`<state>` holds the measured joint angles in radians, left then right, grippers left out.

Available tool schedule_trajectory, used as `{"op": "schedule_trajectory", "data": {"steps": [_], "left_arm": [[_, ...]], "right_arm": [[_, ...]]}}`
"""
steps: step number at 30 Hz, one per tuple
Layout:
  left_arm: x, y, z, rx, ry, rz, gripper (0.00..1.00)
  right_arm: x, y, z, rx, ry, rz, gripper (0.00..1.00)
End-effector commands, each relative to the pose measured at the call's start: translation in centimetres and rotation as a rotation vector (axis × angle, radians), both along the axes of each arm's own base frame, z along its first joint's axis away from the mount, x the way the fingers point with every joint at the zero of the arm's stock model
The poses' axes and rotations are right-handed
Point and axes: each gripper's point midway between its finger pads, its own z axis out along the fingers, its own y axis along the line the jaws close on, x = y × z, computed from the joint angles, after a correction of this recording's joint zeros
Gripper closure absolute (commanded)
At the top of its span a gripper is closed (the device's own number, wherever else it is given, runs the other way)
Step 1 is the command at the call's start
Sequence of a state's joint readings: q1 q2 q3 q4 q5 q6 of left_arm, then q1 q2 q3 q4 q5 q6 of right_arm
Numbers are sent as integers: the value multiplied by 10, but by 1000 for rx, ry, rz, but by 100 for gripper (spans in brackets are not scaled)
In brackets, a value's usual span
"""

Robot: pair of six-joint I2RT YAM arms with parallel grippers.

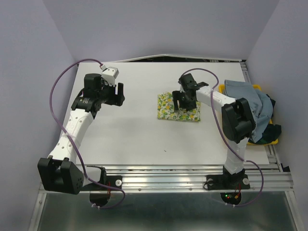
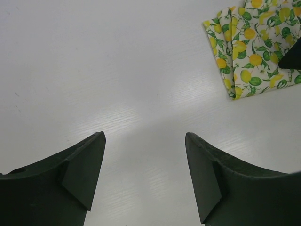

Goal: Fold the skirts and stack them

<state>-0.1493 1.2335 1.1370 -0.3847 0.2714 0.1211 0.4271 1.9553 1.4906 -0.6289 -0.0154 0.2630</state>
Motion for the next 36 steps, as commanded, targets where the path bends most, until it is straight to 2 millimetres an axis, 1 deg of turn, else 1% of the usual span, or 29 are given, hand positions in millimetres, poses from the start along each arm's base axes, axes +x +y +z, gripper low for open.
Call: {"op": "schedule_trajectory", "data": {"steps": [1, 2, 3, 4, 5, 6, 8, 9, 11, 12, 13, 14, 15, 16, 17, 18, 20, 21, 24, 29, 30, 32, 33, 35, 36], "left_arm": [[2, -2, 13, -35, -47, 3, 20], [3, -2, 13, -37, -44, 4, 20], [3, -2, 13, -38, -43, 3, 20], [3, -1, 13, -38, -41, 5, 20], [3, -1, 14, -39, -43, 5, 20], [2, 0, 14, -35, -44, 4, 20], [2, 2, 13, -27, -45, 5, 20], [1, 2, 14, -24, -48, -1, 20], [-1, 1, 13, -19, -49, -15, 20], [-2, 0, 13, -18, -50, -21, 20], [-1, 1, 15, -17, -54, -25, 19], [-1, 1, 14, -14, -52, -26, 19], [1, 1, 13, -12, -52, -28, 19], [2, 1, 11, -8, -48, -27, 19], [3, 2, 10, -4, -50, -28, 19], [4, 2, 8, 0, -46, -26, 19], [6, 2, 5, 3, -37, -30, 19], [7, 2, 3, 4, -31, -32, 19], [6, 2, 1, 2, -27, -37, 18], [8, 3, 6, 12, -37, -39, 16], [8, 3, 6, 14, -38, -38, 16], [10, 4, 15, 15, -55, -35, 16], [11, 5, 21, 17, -71, -30, 16], [12, 6, 28, 18, -91, -26, 15], [12, 7, 38, 17, -118, -25, 14]], "right_arm": [[6, -20, -38, -132, 13, -81, 24], [14, -23, -44, -160, -12, -80, 25], [15, -30, -52, -204, -9, -78, 25], [28, -46, -64, -254, -23, -89, 25], [30, -46, -64, -252, -30, -91, 26], [42, -57, -74, -267, -19, -76, 26], [56, -68, -82, -273, -23, -56, 26], [71, -79, -84, -271, -46, -52, 26], [85, -87, -86, -240, -56, -44, 26], [94, -97, -85, -237, -61, -57, 26], [106, -98, -85, -230, -75, -54, 26], [112, -99, -85, -243, -87, -55, 26], [120, -107, -84, -252, -98, -64, 26], [133, -111, -84, -248, -114, -79, 26], [139, -112, -84, -260, -127, -86, 26], [145, -118, -84, -281, -136, -44, 26], [159, -117, -82, -296, -172, -4, 25], [166, -120, -80, -294, -195, -3, 25], [177, -118, -74, -297, -236, 25, 25], [189, -110, -49, -267, -300, 67, 23], [192, -109, -35, -265, -324, 66, 22], [197, -107, -9, -255, -373, 65, 21], [201, -106, 27, -238, -441, 50, 21], [203, -100, 73, -197, -520, 44, 19], [201, -97, 97, -170, -551, 38, 16]]}}
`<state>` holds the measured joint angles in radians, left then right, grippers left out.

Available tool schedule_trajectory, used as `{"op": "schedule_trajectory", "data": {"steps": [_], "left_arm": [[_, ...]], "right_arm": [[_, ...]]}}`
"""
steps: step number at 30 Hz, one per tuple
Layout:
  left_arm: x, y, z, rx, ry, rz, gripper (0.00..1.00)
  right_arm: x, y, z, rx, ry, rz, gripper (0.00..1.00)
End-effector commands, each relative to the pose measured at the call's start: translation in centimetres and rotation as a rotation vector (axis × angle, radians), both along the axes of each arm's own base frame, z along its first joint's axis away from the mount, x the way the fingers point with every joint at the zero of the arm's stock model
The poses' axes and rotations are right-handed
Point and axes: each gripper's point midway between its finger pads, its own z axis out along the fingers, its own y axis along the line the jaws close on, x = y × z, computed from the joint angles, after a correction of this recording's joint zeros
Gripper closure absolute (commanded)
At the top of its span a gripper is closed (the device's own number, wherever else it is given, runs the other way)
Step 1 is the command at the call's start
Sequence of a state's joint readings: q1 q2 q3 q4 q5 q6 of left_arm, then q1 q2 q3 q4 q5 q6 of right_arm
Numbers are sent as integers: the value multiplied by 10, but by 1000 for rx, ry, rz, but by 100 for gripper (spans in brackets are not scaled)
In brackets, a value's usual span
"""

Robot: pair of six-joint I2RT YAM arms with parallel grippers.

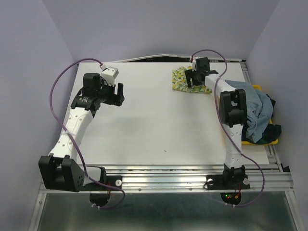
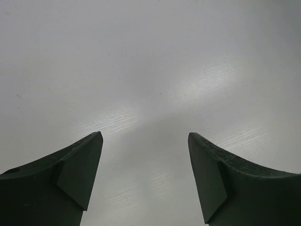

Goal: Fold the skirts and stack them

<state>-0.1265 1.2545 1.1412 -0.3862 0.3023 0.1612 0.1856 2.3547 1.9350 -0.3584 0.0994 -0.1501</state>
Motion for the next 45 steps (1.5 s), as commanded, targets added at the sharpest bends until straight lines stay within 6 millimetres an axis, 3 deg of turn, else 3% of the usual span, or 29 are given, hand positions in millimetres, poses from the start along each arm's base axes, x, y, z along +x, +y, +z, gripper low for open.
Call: {"op": "schedule_trajectory", "data": {"steps": [1, 3, 4, 5, 7, 8, 9, 11, 12, 14, 15, 18, 19, 22, 26, 29, 33, 40, 45], "left_arm": [[10, 4, 51, 5, -144, 4, 11], [15, 12, 65, 27, -187, 49, 1], [16, 15, 78, 28, -218, 58, 1], [17, 15, 81, 35, -222, 58, 1], [16, 15, 88, 43, -215, 48, 1], [15, 14, 88, 43, -206, 40, 1], [14, 11, 90, 35, -202, 20, 1], [8, 7, 86, 28, -180, -8, 1], [4, 3, 86, 23, -179, -41, 1], [-2, 1, 84, 18, -172, -55, 1], [-7, 0, 85, 13, -178, -67, 1], [-17, -2, 90, 4, -202, -82, 1], [-21, -3, 87, 1, -198, -87, 1], [-30, -6, 86, -12, -203, -109, 1], [-38, -6, 81, -15, -206, -112, 1], [-45, -4, 76, -11, -209, -111, 1], [-54, -3, 74, -10, -224, -116, 1], [-60, -5, 66, -14, -217, -129, 1], [-58, -5, 65, -19, -220, -120, 1]], "right_arm": [[-2, 13, 152, 84, -232, 51, 12], [-10, 17, 209, 124, -313, 69, 9], [-20, 15, 226, 121, -319, 74, 9], [-33, 12, 257, 121, -365, 78, 8], [-53, 3, 268, 68, -353, 86, 8], [-67, -12, 285, 34, -372, 58, 7], [-81, -19, 268, -8, -309, 58, 6], [-101, -41, 257, -37, -253, 37, 5], [-121, -65, 246, -55, -191, 6, 5], [-142, -88, 235, -50, -123, -10, 5], [-162, -120, 227, -59, -63, -51, 5], [-196, -152, 212, -55, 36, -17, 5], [-208, -175, 211, -51, 56, -52, 4], [-232, -198, 193, -32, 152, -41, 4], [-239, -204, 162, 8, 246, -15, 4], [-236, -193, 143, 83, 304, 35, 2], [-238, -171, 131, 194, 372, 95, 0], [-227, -153, 89, 119, 446, 113, 0], [-205, -177, 79, -117, 388, -17, 1]]}}
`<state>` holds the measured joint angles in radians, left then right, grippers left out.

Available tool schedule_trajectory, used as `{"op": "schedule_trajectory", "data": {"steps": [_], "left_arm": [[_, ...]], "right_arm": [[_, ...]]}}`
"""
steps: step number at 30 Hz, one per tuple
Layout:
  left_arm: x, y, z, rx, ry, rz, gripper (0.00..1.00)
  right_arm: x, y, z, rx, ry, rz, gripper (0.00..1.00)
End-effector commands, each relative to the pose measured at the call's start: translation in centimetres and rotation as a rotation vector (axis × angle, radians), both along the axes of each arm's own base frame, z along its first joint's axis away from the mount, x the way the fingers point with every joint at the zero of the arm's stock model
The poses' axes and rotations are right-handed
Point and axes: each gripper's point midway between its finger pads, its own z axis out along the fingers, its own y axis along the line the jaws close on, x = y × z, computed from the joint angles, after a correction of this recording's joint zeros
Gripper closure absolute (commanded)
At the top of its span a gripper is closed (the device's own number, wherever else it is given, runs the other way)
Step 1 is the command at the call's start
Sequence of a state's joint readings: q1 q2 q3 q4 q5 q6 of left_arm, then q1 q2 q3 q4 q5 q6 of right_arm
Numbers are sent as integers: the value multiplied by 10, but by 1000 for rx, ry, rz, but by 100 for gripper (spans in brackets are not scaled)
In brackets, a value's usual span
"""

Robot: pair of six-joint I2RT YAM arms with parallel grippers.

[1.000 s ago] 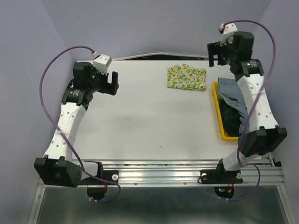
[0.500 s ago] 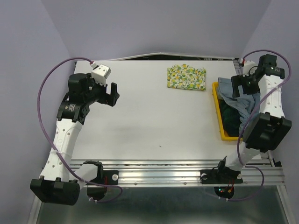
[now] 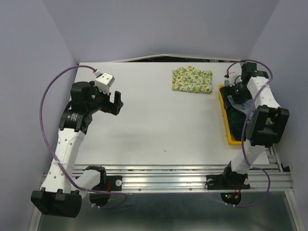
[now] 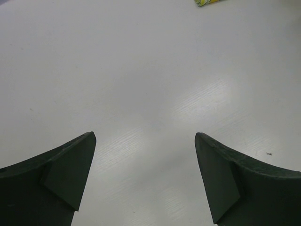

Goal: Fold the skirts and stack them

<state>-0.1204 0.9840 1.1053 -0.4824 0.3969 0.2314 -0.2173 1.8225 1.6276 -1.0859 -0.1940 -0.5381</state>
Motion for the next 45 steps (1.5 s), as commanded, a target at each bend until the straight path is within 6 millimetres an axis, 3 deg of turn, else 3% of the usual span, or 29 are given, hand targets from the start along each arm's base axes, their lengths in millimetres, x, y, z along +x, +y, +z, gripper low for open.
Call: {"op": "schedule_trajectory", "data": {"steps": [1, 2, 8, 14, 17, 20, 23, 24, 30, 33, 37, 39, 42, 43, 44, 45], "left_arm": [[1, 0, 9, -7, -56, -7, 1], [2, 0, 8, -6, -54, -4, 1], [4, -1, 10, -11, -56, -5, 1], [5, -1, 7, -11, -44, -4, 1], [4, -1, 4, -12, -36, -7, 1], [2, -1, 2, -12, -36, -7, 1], [1, -2, 0, -16, -33, -12, 1], [2, -3, 0, -19, -32, -13, 1], [2, -3, 1, -21, -32, -10, 1], [1, -1, 0, -15, -32, -5, 1], [0, 0, -2, -10, -32, 1, 1], [0, 1, -2, -11, -31, 3, 1], [-1, 1, 1, -10, -35, 3, 1], [-1, 1, 1, -9, -34, 2, 1], [-1, 0, 1, -9, -36, 1, 1], [-1, 0, 2, -12, -36, 0, 1]], "right_arm": [[31, -32, 4, -243, -120, -96, 4], [35, -46, 7, -310, -121, -128, 5], [50, -82, 25, -512, -176, -159, 16], [59, -98, 38, -622, -223, -130, 15], [63, -93, 49, -596, -260, -118, 15], [60, -73, 62, -537, -281, -78, 16], [61, -63, 71, -547, -309, -63, 7], [62, -68, 70, -570, -307, -73, 1], [71, -79, 34, -623, -206, -67, 0], [80, -84, 27, -643, -192, -72, 0], [92, -118, 12, -663, -158, -128, 0], [101, -130, 19, -668, -179, -151, 1], [105, -133, 29, -655, -206, -153, 28], [106, -130, 33, -635, -218, -148, 45], [105, -125, 38, -607, -231, -144, 54], [109, -117, 56, -564, -279, -141, 63]]}}
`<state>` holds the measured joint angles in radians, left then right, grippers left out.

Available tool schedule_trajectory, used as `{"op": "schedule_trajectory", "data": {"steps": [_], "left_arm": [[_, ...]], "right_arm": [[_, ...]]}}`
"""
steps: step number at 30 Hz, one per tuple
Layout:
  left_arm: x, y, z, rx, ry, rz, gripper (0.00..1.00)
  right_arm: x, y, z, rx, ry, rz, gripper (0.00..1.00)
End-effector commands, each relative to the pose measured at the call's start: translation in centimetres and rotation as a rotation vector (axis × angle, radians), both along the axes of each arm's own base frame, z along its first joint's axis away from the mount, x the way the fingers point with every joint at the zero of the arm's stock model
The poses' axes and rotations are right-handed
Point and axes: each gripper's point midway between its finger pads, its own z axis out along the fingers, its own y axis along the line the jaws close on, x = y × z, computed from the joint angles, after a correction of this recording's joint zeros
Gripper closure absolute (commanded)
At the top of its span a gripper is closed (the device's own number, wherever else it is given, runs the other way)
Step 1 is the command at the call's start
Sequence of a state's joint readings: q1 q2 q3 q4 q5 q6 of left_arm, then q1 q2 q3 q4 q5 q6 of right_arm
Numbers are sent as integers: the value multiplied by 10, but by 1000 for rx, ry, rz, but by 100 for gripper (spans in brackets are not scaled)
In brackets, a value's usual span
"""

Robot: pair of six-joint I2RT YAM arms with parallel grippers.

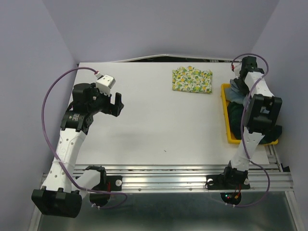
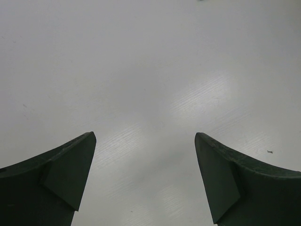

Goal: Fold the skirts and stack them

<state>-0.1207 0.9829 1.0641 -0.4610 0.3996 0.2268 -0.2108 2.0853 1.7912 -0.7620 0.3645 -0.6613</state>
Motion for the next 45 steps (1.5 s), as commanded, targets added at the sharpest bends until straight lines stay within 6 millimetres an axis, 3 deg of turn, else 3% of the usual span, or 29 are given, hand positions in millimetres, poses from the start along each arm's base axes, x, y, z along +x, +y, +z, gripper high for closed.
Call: {"op": "schedule_trajectory", "data": {"steps": [1, 2, 3, 5, 6, 9, 10, 13, 14, 17, 18, 20, 21, 22, 24, 25, 28, 30, 31, 34, 35, 36, 38, 39, 42, 43, 45], "left_arm": [[-1, 1, 15, -10, -55, 1, 1], [-1, 0, 15, -11, -53, -1, 1], [-2, 0, 15, -14, -52, -3, 1], [-2, 0, 16, -13, -53, -5, 1], [-2, -1, 15, -13, -50, -7, 1], [-2, -1, 14, -14, -48, -7, 1], [-1, 0, 13, -11, -44, -6, 1], [1, -1, 12, -11, -39, -5, 1], [3, 0, 12, -12, -42, -2, 1], [6, -1, 12, -15, -38, 1, 1], [7, -1, 12, -14, -37, -1, 1], [9, -1, 15, -13, -37, 1, 2], [11, 0, 16, -10, -39, 10, 1], [13, 0, 19, -13, -44, 12, 2], [14, 1, 23, -13, -50, 22, 2], [16, 2, 25, -12, -52, 28, 2], [15, 3, 38, -24, -82, 34, 1], [13, 3, 45, -28, -102, 24, 1], [11, 3, 47, -26, -104, 20, 2], [9, 7, 53, -21, -123, 16, 1], [8, 12, 53, -21, -123, 31, 2], [8, 15, 53, -23, -121, 34, 2], [5, 20, 50, -31, -105, 30, 2], [4, 20, 48, -33, -97, 22, 2], [-2, 24, 34, -21, -60, -15, 2], [-4, 22, 30, -4, -62, -52, 3], [-15, 15, 10, 4, -8, -122, 4]], "right_arm": [[14, 7, 77, 53, -185, 9, 80], [14, 11, 88, 74, -200, 13, 88], [12, 17, 112, 95, -239, 23, 99], [11, 19, 141, 93, -296, 35, 99], [9, 20, 171, 78, -363, 49, 99], [7, 24, 220, 57, -489, 72, 99], [4, 27, 254, 52, -583, 79, 99], [2, 45, 306, 126, -754, 111, 99], [-3, 60, 337, 171, -844, 160, 99], [-12, 95, 384, 325, -1009, 252, 99], [-22, 125, 412, 442, -1094, 333, 99], [-36, 155, 437, 583, -1165, 422, 99], [-54, 181, 450, 691, -1178, 517, 99], [-62, 200, 473, 803, -1245, 560, 99], [-81, 232, 493, 976, -1264, 633, 99], [-95, 260, 507, 1093, -1258, 712, 99], [-112, 306, 521, 1285, -1214, 779, 99], [-115, 326, 520, 1385, -1163, 776, 99], [-117, 344, 515, 1440, -1109, 790, 99], [-116, 372, 495, 1563, -981, 764, 99], [-115, 380, 486, 1591, -937, 754, 99], [-109, 393, 460, 1623, -855, 715, 99], [-109, 406, 430, 1654, -751, 698, 99], [-96, 410, 385, 1652, -660, 622, 99], [-88, 410, 303, 1561, -535, 592, 99], [-91, 408, 244, 1486, -430, 587, 99], [-96, 400, 178, 1401, -314, 531, 99]]}}
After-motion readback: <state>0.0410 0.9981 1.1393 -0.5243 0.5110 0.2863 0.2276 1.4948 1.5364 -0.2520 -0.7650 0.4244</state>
